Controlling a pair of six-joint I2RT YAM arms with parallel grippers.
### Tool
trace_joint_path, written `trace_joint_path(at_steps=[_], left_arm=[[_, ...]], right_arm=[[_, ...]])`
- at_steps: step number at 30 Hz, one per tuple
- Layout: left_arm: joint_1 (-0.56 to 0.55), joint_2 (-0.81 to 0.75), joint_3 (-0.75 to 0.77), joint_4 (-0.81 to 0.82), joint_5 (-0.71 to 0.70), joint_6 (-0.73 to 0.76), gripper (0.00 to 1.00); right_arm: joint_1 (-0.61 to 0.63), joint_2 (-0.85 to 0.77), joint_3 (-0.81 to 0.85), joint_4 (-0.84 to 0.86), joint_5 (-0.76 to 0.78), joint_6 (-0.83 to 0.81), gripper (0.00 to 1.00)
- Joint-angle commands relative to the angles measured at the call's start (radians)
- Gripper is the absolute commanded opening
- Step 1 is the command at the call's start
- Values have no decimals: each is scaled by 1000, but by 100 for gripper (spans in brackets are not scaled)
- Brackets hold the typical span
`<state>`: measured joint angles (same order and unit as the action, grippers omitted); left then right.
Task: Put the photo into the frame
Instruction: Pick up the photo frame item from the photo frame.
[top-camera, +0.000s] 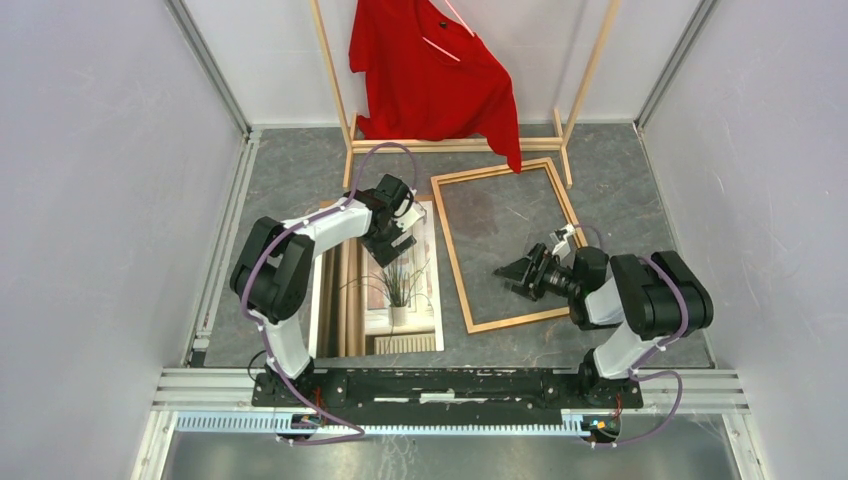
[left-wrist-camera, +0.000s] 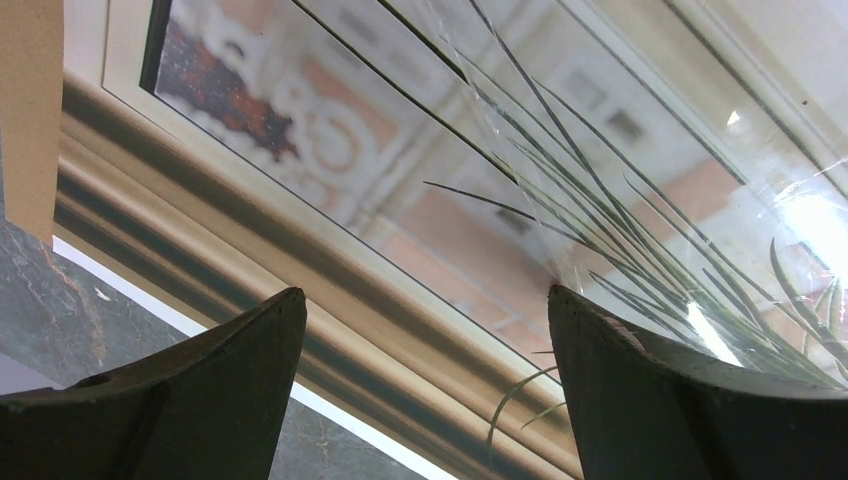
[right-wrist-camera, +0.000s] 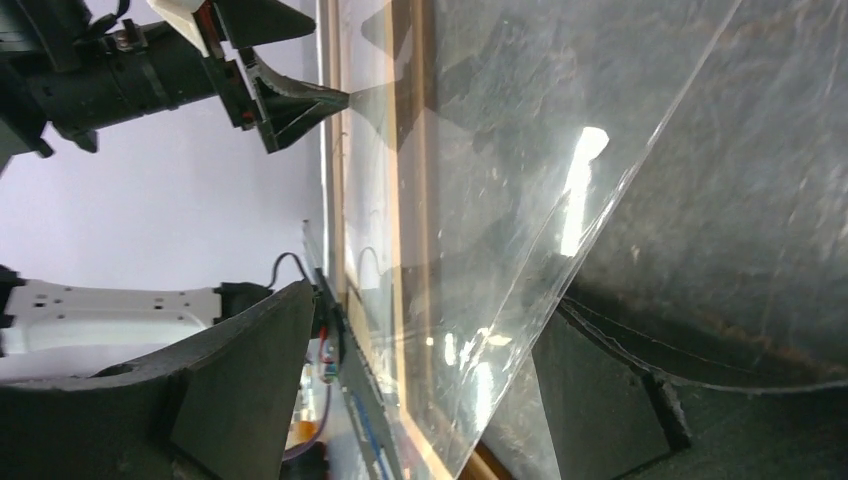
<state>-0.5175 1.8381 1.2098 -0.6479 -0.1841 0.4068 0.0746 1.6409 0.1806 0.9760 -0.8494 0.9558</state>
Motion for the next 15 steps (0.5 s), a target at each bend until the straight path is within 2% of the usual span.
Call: trace_joint_path(at_steps=[1,10,15], left_arm=[[-4,50,-22,57,20,-7,97],[-4,36,-35,59,31,-1,96],[-4,13,-44,55,22,7,96]], right_arm=[[26,90,-109,115,39,160,84],[153,289,-139,588,135,413,82],[171,287,-133,688,171,456,70]])
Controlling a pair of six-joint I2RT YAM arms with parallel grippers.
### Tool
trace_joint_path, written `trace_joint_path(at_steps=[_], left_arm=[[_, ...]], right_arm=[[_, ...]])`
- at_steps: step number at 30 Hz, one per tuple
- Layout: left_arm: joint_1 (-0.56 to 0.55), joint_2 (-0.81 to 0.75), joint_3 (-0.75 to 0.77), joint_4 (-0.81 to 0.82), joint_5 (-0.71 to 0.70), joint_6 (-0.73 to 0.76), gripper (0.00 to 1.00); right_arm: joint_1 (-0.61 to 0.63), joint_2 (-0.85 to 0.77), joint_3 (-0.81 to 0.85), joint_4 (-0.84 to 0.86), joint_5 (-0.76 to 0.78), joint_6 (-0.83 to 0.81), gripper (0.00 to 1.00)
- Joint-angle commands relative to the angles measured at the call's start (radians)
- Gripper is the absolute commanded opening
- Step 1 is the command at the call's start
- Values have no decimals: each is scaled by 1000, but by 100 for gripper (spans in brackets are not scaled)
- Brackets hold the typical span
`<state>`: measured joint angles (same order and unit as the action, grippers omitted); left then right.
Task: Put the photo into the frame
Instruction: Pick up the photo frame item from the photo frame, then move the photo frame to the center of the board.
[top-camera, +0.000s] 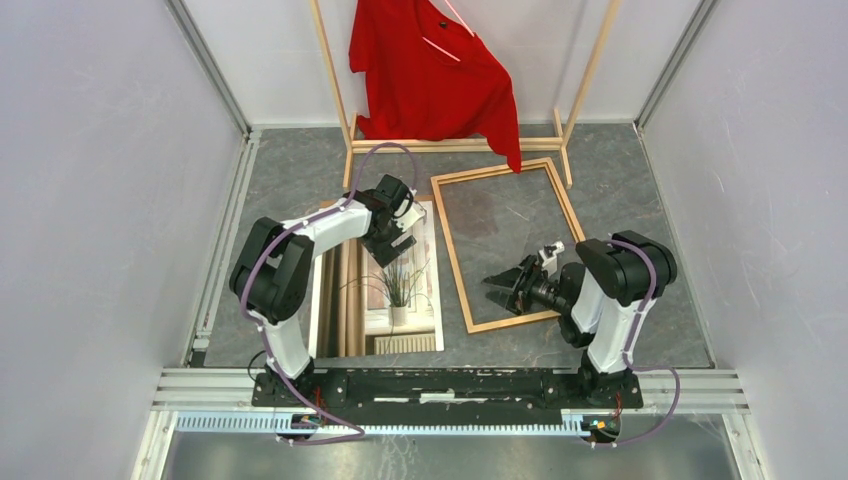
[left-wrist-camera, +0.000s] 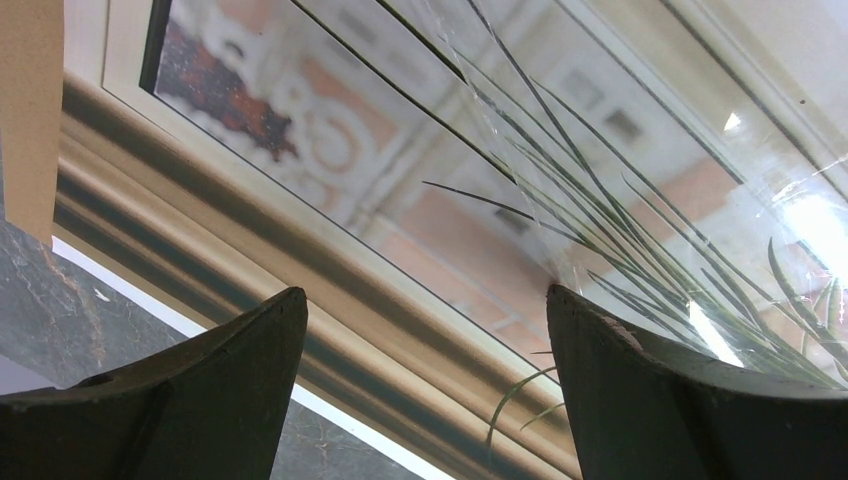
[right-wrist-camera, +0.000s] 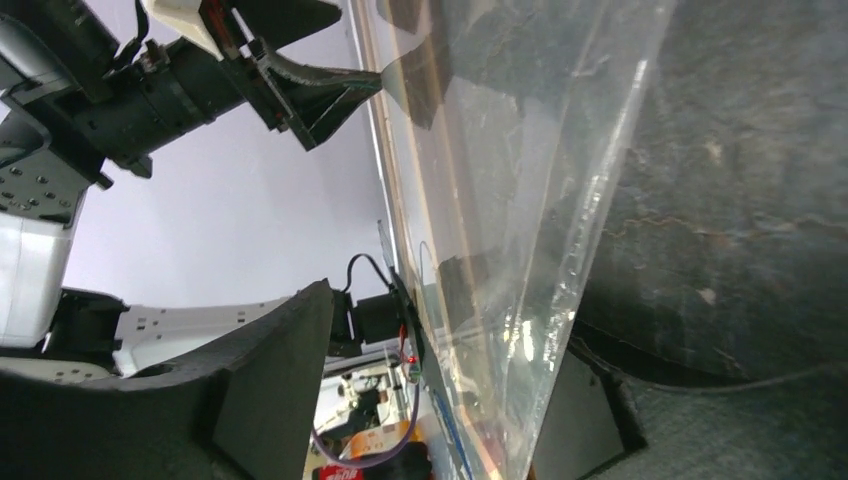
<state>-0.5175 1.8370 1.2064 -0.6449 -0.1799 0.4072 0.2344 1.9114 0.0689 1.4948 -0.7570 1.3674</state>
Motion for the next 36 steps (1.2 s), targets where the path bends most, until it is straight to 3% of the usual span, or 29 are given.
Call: trace_joint_path(at_steps=[1,3,7,9,11,14,22,29,36], left_arm=[[-4,9,-40,48,17,9,96],[-4,-4,-32,36,7,12,96],[2,-51,11,-10,2,18,99],[9,-83,47,-41,-3,23,100],[14,-116,102,-75,-7,28,100],[16,-154,172,-127,-9,27,100],[17,-188,302,-181,23,-37,100],[0,-100,369,-222,152,-133,100],[-106,17,369,-127,170,-295,100]], right_arm=[[11,-1,-17,150,79,35,67],[10,-68,-3,61,84,-10,58],[10,-228,71,-278,100,-175,44],[8,-299,110,-416,111,-249,32],[3,-362,153,-540,116,-309,14],[-19,-438,219,-726,102,-391,2],[-182,-734,366,-1346,132,-661,0],[-361,-995,529,-1863,230,-888,0],[-466,-1095,753,-2110,331,-982,0]])
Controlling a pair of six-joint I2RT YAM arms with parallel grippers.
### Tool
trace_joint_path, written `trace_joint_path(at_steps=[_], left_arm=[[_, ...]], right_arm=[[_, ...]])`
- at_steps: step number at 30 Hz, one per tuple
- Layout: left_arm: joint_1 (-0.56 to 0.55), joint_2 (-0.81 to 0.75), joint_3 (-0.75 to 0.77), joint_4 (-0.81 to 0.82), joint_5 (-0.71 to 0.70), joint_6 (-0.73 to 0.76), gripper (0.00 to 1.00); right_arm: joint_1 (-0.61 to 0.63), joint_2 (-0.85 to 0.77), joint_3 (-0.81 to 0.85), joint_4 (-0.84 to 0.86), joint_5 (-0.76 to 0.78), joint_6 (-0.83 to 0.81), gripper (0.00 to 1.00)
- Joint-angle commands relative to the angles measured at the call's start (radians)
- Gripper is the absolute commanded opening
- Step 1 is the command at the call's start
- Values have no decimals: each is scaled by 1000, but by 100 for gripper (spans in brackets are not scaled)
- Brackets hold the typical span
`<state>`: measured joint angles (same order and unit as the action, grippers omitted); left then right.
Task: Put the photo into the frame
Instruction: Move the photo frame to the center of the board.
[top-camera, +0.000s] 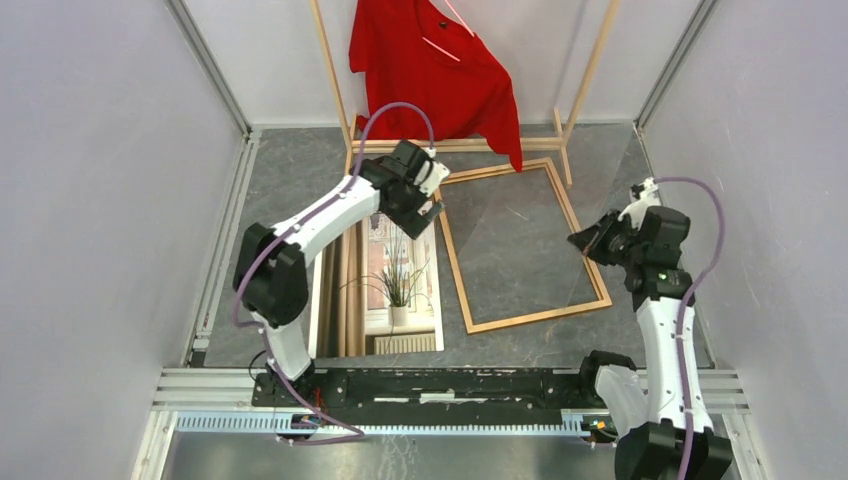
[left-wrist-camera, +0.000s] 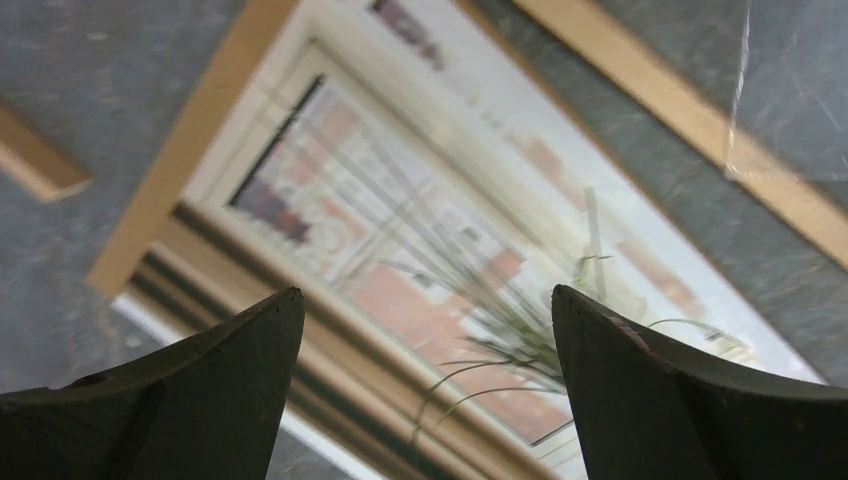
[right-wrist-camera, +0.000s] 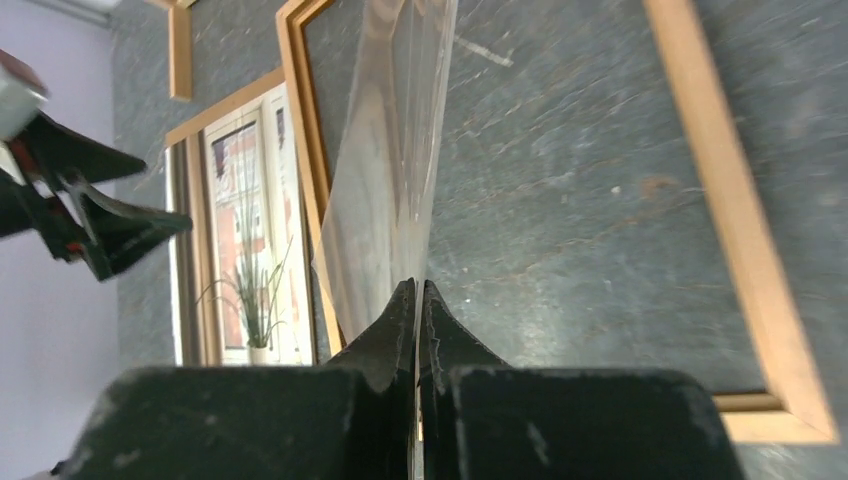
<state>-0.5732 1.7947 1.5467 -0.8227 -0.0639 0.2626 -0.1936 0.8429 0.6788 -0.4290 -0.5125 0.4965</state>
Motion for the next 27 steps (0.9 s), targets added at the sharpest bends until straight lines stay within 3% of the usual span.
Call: trace_joint_path(at_steps=[1,6,19,23,27], left_arm=[[-58,81,42,54,59,-177,100],[-105,183,123,63,112,-258,100],[-207,325,140,154,67,-352,96],[-214,351,130,170,11,-350,89],[-217,354,77,195,-48,-310,76]], right_arm=[[-48,-23,197,-216,106,-123,0],[-50,37,416,-300,168,-142,0],[-49,60,403,-250,98,-121,0],[-49,58,396,-236,80,-113,0],[-50,52,365,-206,52,-96,0]])
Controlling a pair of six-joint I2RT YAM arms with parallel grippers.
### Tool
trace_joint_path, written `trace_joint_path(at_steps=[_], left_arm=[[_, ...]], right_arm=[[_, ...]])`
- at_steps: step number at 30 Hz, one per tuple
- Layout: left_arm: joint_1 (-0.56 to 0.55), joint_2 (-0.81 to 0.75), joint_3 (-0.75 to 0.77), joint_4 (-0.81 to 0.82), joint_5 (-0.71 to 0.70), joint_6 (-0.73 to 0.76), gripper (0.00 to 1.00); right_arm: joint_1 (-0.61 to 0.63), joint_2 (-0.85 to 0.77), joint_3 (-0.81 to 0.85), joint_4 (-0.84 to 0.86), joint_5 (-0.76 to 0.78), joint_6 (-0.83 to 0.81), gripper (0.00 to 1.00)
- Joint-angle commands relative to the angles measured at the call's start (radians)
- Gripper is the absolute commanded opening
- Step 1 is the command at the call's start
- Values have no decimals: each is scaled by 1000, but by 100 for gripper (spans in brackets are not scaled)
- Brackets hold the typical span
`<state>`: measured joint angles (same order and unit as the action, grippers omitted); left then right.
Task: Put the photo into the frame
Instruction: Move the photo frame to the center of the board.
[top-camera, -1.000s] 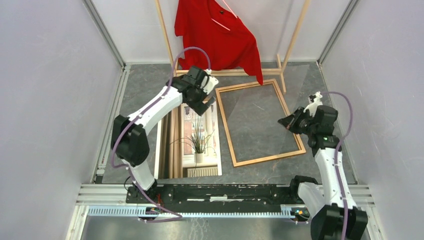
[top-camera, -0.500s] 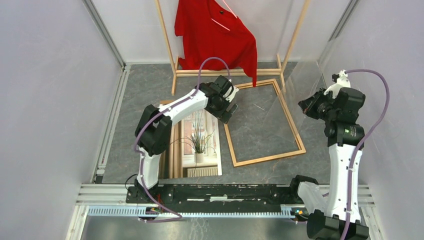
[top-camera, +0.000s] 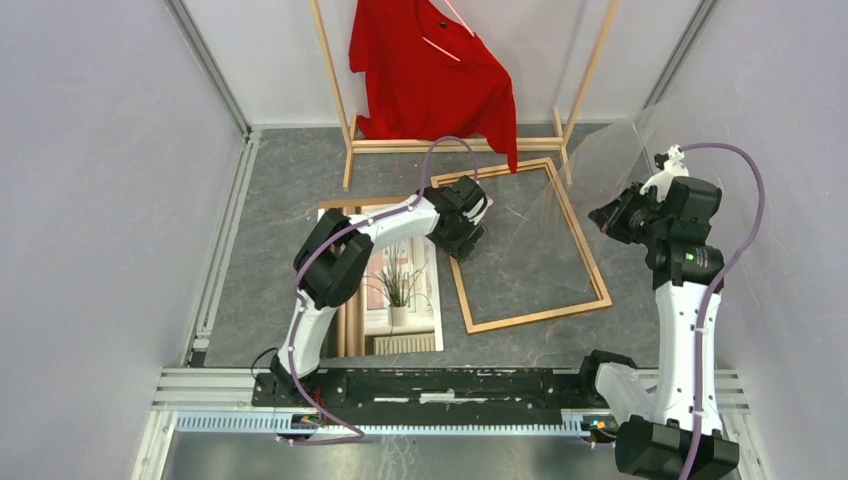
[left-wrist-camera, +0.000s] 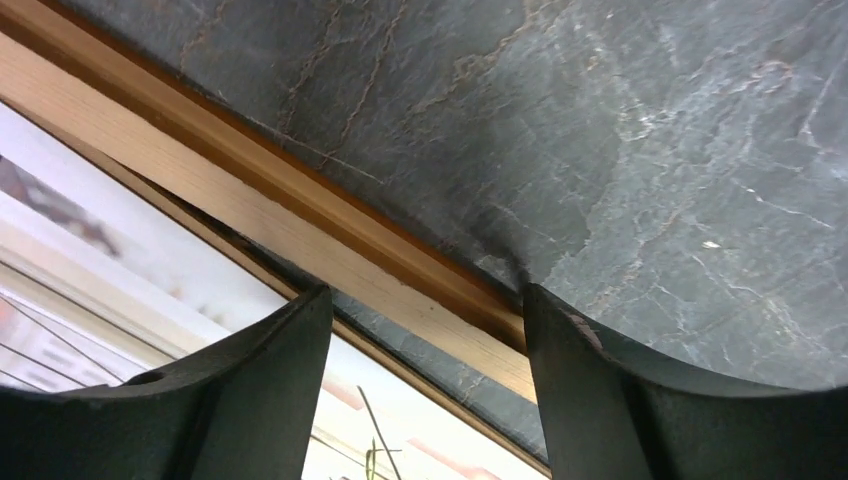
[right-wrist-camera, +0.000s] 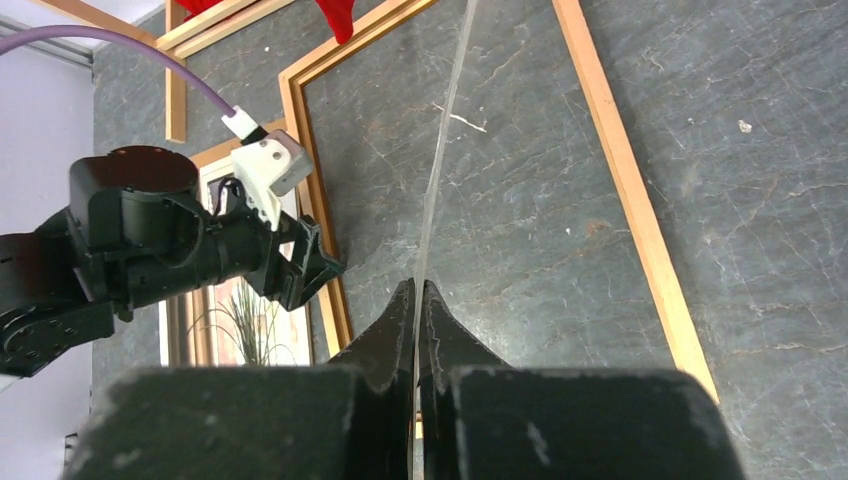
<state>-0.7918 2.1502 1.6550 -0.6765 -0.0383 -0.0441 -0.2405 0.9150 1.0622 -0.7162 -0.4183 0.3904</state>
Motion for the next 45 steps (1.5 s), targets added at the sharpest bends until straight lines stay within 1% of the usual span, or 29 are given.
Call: trace_joint_path(at_steps=[1,5,12,17,24,29,31,32,34,35,38,42,43,44,45], left_arm=[[0,0,-47,48,-93,10,74],[0,-31,-143,75,-153,80,67],[2,-126,-340,119,-256,211,65],[3,-193,-476,156,-310,293,64],[6,-241,-562,175,-360,344,65],[34,-272,-610,184,-376,380,65],[41,-286,-608,170,-373,380,69],[43,-296,-594,158,-369,376,76],[53,-323,-547,114,-331,357,84],[64,-343,-512,78,-299,347,89],[86,-413,-389,-25,-161,339,99],[141,-481,-213,-138,-7,342,100],[168,-486,-167,-167,27,342,100],[201,-488,-122,-200,108,341,100],[240,-489,-75,-229,141,343,100]], right_arm=[[-3,-22,-31,94,-52,18,0],[-2,-28,-57,127,-81,40,1],[-3,-37,-93,172,-158,84,2],[-2,-64,-148,193,-185,101,4],[7,-91,-210,220,-210,121,5],[25,-104,-224,237,-215,139,5],[34,-105,-227,246,-212,146,6],[40,-106,-229,254,-211,151,6],[50,-100,-224,259,-205,156,6],[58,-97,-218,263,-205,162,6],[88,-84,-188,275,-193,179,6],[159,-62,-122,276,-163,199,4],[188,-56,-104,271,-149,204,4],[210,-50,-84,267,-139,211,4],[233,-46,-68,265,-133,218,4]])
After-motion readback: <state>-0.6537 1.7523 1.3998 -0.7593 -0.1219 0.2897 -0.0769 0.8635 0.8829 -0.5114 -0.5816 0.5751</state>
